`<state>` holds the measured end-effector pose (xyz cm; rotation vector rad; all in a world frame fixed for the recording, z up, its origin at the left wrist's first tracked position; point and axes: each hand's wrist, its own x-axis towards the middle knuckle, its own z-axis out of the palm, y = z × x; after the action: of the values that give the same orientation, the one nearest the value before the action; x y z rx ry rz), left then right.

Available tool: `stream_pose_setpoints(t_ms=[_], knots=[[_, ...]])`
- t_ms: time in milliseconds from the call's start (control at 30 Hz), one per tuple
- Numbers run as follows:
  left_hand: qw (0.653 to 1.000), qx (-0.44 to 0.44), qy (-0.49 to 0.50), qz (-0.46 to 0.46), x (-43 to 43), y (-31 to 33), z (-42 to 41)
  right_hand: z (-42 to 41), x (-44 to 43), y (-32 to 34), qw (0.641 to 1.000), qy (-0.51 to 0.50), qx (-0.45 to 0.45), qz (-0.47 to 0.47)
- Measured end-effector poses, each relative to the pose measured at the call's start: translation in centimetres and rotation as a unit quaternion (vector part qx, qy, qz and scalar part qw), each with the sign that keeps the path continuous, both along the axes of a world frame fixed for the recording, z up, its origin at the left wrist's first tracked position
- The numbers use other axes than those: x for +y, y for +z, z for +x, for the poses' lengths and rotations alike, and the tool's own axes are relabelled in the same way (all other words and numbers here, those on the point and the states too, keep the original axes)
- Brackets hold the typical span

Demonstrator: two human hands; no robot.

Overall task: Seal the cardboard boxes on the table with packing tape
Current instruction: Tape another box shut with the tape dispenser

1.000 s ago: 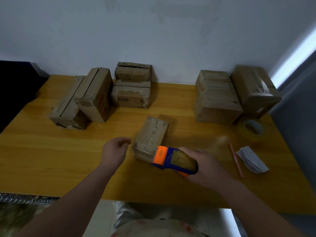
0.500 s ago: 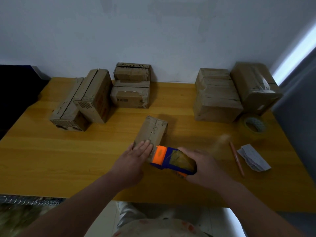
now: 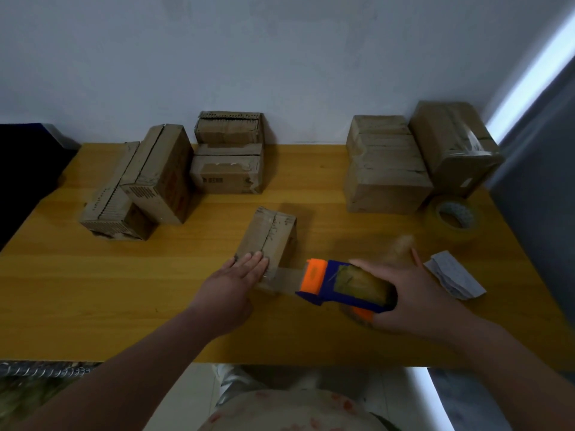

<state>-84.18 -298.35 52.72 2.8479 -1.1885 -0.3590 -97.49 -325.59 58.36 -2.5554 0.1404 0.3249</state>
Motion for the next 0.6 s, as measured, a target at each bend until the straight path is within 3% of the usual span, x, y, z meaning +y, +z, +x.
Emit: stream_pose_setpoints(t_ms=[400,600], knots=[[0.999,-0.035,0.008,0.005,-0.8,-0.2,-0.1,4.3,4.4,-1.8,0.993,0.002,0.117,-0.007],[0.999,-0.033,0.011,0.012,-0.8,-0.9,0.3,6.2,5.0,-1.3,0.992,-0.008,0.127,-0.016]])
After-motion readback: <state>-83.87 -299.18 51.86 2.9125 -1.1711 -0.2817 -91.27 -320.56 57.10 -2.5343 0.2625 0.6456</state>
